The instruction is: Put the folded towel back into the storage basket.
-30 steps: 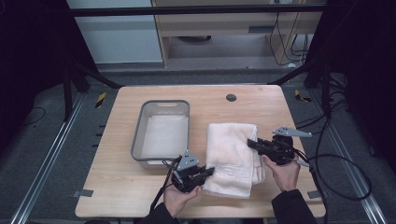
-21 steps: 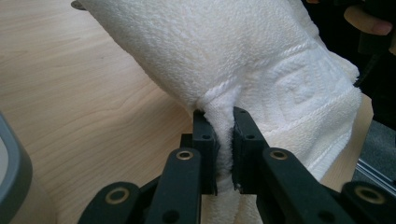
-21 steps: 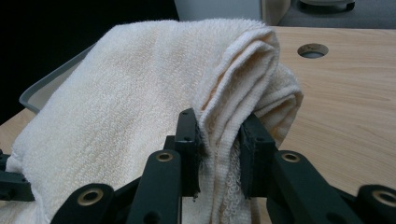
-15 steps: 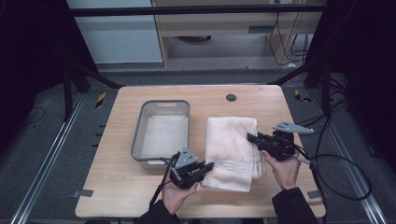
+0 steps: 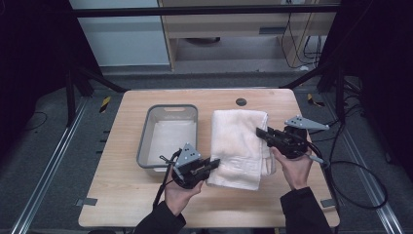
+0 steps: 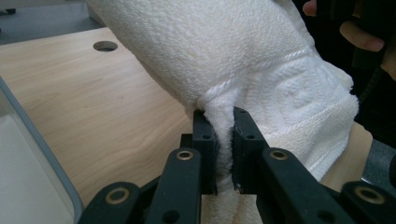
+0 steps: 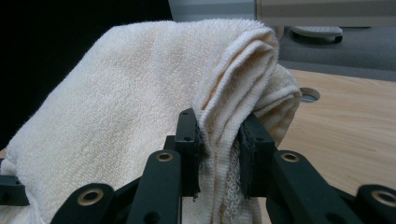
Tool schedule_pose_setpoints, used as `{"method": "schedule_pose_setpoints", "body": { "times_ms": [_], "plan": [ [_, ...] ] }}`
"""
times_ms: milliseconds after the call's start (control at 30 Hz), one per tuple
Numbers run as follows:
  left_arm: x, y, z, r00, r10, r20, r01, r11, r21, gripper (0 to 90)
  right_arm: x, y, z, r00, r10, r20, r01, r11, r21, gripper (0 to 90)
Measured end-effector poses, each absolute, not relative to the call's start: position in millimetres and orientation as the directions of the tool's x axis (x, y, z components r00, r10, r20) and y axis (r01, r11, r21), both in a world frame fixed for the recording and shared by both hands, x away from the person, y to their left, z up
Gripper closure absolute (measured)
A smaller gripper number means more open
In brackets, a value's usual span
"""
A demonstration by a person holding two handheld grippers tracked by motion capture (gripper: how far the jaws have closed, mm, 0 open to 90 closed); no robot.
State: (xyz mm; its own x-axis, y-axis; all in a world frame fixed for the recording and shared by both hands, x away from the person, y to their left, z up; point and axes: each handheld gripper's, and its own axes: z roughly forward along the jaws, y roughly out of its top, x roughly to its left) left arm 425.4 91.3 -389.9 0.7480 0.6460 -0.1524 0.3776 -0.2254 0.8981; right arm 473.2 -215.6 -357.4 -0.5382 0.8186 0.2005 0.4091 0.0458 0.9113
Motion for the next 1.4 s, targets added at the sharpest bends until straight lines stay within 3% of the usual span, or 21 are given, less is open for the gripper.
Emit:
{"method": "schedule_pose_setpoints", "body": {
  "times_ms": [1400],
  "plan": [
    [440, 138, -340, 0.7, 0.7, -0.142, 0.312, -0.122, 0.942, 81.6, 498, -166, -293, -0.576, 0.806, 0.139, 0.308, 0.056, 0.95, 73.5]
  ]
}}
